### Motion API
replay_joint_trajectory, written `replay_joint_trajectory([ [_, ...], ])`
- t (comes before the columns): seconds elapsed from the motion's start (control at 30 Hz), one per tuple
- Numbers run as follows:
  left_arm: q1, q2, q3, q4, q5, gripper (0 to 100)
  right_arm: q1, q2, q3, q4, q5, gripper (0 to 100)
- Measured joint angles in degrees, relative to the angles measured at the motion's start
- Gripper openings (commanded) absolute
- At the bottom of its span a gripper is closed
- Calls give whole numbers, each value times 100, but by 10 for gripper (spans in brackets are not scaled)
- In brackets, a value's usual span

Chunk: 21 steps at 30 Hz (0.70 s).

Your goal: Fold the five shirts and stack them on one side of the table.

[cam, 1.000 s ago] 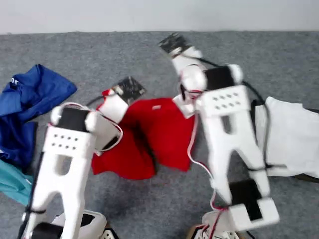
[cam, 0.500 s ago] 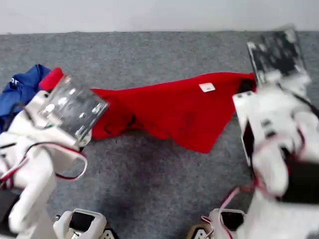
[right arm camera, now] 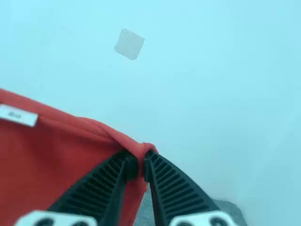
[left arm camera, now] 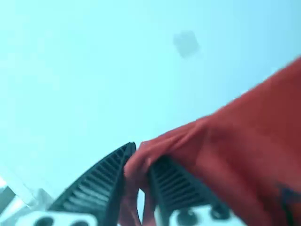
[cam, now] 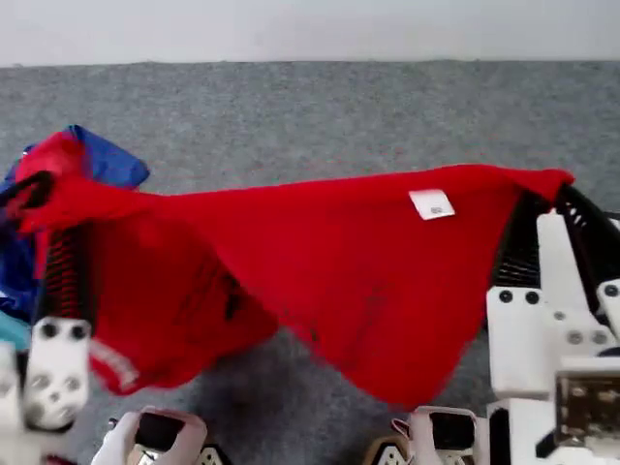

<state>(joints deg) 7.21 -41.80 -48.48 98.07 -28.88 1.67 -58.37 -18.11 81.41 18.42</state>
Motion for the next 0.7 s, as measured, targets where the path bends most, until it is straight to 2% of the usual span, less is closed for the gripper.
replay_joint_trajectory([
  [0.33,-9,0,-167,-1741,0,24,0,-44,-18,-132,0,9],
  [0.7,-9,-9,378,-1653,0,23,35,-35,-18,-18,0,9],
])
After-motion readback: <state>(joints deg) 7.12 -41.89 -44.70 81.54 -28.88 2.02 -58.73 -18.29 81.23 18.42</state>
